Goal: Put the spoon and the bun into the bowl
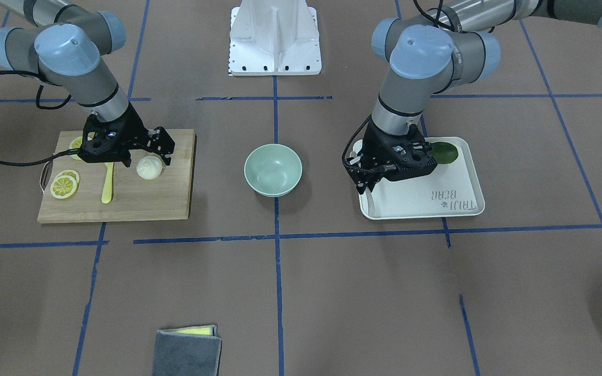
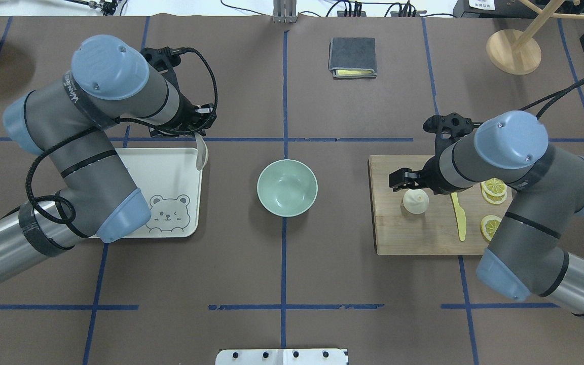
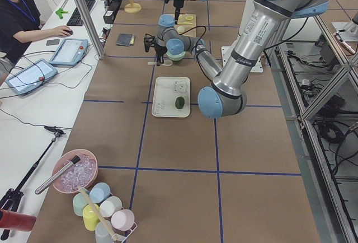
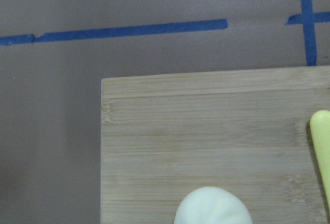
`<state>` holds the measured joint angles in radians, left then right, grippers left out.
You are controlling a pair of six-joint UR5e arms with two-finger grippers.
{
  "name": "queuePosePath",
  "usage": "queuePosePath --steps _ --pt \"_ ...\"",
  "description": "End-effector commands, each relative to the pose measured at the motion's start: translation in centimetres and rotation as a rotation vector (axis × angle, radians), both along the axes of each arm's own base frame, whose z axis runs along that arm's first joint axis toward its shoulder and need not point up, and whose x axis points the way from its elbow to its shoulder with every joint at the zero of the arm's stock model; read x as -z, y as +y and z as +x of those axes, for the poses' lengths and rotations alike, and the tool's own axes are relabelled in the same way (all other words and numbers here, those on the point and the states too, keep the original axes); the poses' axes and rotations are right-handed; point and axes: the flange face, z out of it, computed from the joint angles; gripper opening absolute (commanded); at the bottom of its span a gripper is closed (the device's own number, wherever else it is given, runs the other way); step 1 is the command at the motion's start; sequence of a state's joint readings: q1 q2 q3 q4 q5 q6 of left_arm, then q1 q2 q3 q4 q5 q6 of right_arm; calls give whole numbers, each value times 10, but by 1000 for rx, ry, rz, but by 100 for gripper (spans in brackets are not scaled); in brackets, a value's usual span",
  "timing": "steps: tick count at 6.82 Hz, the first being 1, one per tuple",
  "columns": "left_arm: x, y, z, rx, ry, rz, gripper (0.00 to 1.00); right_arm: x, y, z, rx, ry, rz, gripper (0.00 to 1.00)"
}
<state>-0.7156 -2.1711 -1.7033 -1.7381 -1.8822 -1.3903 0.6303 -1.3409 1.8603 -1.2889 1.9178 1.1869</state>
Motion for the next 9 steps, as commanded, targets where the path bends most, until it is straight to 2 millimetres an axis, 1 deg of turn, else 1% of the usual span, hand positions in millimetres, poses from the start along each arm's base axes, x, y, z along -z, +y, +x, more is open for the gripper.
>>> queuePosePath --steps 1,2,4,5,6,7,8,9 --pt "5 1 3 2 10 -4 0 -12 11 -14 20 60 -24 100" --pt "5 1 3 1 9 -3 0 -16 11 -14 25 75 -29 99" --pt "3 1 3 1 6 -3 0 -21 8 -16 21 91 -24 94" --pt "3 1 3 0 6 -2 0 -22 7 -16 15 95 -22 86" --pt "3 2 3 0 5 -2 0 -24 6 -15 8 100 -19 64" --pt "3 3 5 -3 5 -2 0 -23 4 -13 5 99 -17 26" --pt "4 4 6 -6 7 -1 0 -22 2 -11 -2 99 -15 0" --pt "6 4 7 -5 10 -3 0 -20 -2 -7 -10 94 -13 0"
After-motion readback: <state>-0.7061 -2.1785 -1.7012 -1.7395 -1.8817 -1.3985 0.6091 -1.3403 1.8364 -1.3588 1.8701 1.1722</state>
